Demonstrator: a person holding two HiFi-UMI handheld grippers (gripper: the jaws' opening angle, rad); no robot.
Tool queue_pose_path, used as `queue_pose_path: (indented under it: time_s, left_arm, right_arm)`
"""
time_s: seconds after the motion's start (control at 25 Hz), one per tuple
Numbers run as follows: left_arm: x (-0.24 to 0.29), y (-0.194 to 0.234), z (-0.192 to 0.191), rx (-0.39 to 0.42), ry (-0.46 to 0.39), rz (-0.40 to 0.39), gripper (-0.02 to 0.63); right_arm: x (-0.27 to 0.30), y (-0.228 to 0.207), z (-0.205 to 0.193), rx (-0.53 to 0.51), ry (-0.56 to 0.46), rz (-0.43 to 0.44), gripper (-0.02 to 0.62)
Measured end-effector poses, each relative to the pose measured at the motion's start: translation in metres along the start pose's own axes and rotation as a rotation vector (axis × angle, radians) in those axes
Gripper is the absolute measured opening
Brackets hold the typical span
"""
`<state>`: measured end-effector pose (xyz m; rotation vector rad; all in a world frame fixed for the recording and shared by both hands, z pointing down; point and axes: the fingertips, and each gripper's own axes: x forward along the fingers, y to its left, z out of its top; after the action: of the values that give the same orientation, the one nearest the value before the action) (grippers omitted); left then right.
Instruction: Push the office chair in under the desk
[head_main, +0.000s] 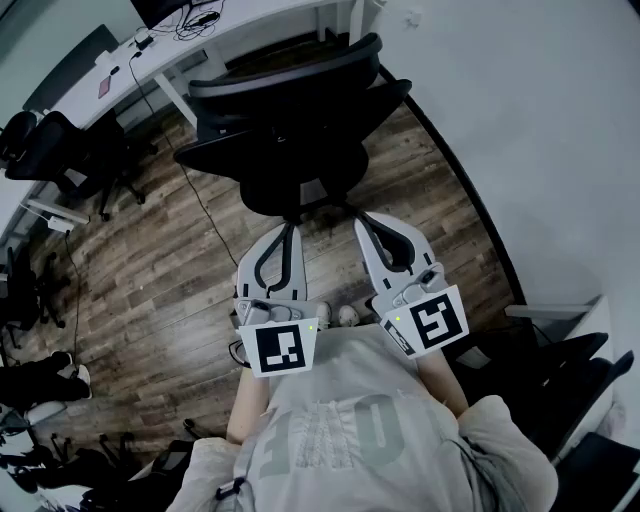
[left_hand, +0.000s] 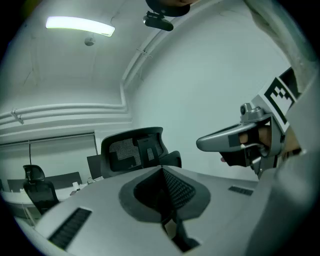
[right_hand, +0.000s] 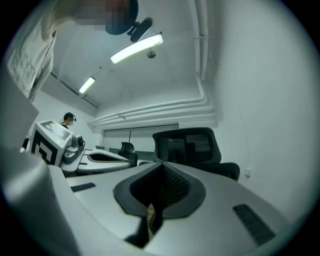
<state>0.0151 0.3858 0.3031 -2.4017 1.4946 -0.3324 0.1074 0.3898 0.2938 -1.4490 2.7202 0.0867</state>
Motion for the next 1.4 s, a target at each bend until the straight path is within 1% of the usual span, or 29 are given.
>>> queue_pose_path:
  time_s: [0.12, 0.2, 0.24, 0.32, 0.36, 0.4, 0.52, 0.76, 0.84, 0.96, 1.04, 1.16, 1.2, 1.32, 1.4]
  left_arm:
    - [0.004, 0.001, 0.003, -0.018, -0.012, -0.011, 0.015]
    - [0.006, -0.001, 0.003, 0.010, -0.003, -0.024, 0.015]
    - [0.006, -0.001, 0.002, 0.031, 0.003, -0.027, 0.015]
    - [0.005, 0.000, 0.001, 0.049, 0.008, -0.026, 0.015]
    - [0.005, 0.001, 0.001, 0.047, 0.007, -0.023, 0.015]
    - [0.004, 0.003, 0.000, 0.043, 0.008, -0.021, 0.015]
    - [0.002, 0.007, -0.005, 0.039, 0.018, -0.014, 0.015]
    - [-0.003, 0.016, -0.013, 0.031, 0.031, 0.004, 0.015]
    - [-0.004, 0.022, -0.016, 0.024, 0.030, 0.013, 0.015]
    - [-0.005, 0.033, -0.018, 0.019, 0.027, 0.026, 0.015]
    - [-0.005, 0.044, -0.019, 0.016, 0.024, 0.034, 0.015]
    - [-0.005, 0.061, -0.025, 0.009, 0.023, 0.041, 0.015]
    - [-0.005, 0.066, -0.028, 0.007, 0.022, 0.041, 0.015]
    - [-0.003, 0.078, -0.035, 0.002, 0.006, 0.028, 0.015]
    - [0.004, 0.084, -0.036, 0.002, 0.000, 0.011, 0.015]
  right_arm:
    - [0.004, 0.002, -0.001, -0.033, 0.005, 0.004, 0.020]
    - [0.009, 0.011, -0.001, -0.092, 0.013, 0.022, 0.020]
    - [0.010, 0.016, -0.003, -0.144, 0.028, 0.033, 0.020]
    - [0.009, 0.023, -0.016, -0.275, 0.116, 0.064, 0.020]
    - [0.009, 0.025, -0.021, -0.318, 0.158, 0.080, 0.020]
    - [0.009, 0.027, -0.025, -0.335, 0.179, 0.090, 0.020]
    - [0.013, 0.030, -0.027, -0.347, 0.192, 0.107, 0.020]
    - [0.018, 0.032, -0.028, -0.338, 0.177, 0.122, 0.020]
    - [0.023, 0.031, -0.026, -0.316, 0.155, 0.115, 0.020]
    - [0.032, 0.030, -0.018, -0.248, 0.096, 0.092, 0.020]
    - [0.038, 0.030, -0.018, -0.267, 0.107, 0.096, 0.020]
    - [0.049, 0.033, -0.026, -0.349, 0.171, 0.120, 0.020]
    - [0.053, 0.034, -0.028, -0.354, 0.176, 0.117, 0.020]
    - [0.064, 0.037, -0.027, -0.313, 0.148, 0.086, 0.020]
    - [0.070, 0.036, -0.027, -0.302, 0.158, 0.074, 0.020]
